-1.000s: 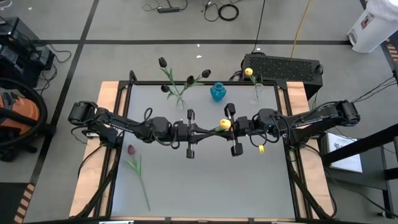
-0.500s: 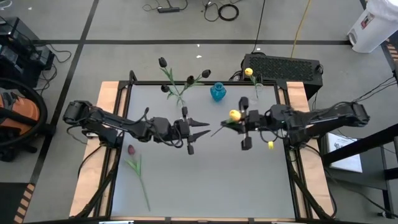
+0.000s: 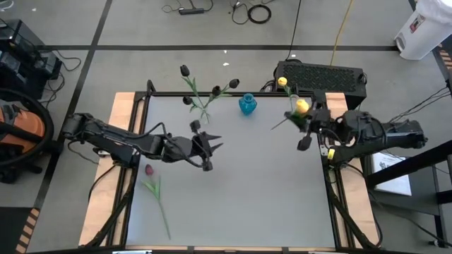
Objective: Sort flowers into vase by color
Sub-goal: Put the flower into the right transparent flower vase
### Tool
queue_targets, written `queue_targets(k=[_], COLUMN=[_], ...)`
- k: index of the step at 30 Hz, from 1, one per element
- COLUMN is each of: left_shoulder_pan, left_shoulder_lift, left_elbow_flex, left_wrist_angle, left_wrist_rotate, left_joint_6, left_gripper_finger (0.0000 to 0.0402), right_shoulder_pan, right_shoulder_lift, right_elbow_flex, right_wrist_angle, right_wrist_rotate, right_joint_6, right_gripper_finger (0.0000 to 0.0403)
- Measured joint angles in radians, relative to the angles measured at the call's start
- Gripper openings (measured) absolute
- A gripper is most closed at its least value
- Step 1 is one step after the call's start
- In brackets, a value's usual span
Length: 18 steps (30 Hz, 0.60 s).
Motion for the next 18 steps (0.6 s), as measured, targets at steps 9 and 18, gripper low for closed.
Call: queue_targets(k=[9,18], left_shoulder_pan=[-0.002,-0.079], left_shoulder_lift=[-0.111,-0.207], left_elbow_flex=[0.0,0.0], left_wrist_angle=[-0.407,-0.931], left_wrist_rotate=[-0.185,-0.373], left_joint_6=[-0.2,-0.603], left_gripper_finger=[0.0116,0.0116], right_shoulder_pan=[-0.047,-0.187], right_shoulder_lift=[-0.029,-0.028], right_elbow_flex=[0.0,0.0], right_wrist_angle=[-0.128,-0.15], right_wrist_rotate=[0.307,0.383], right_joint_6=[-0.062,-0.06], right_gripper_finger=[0.0004,0.0004])
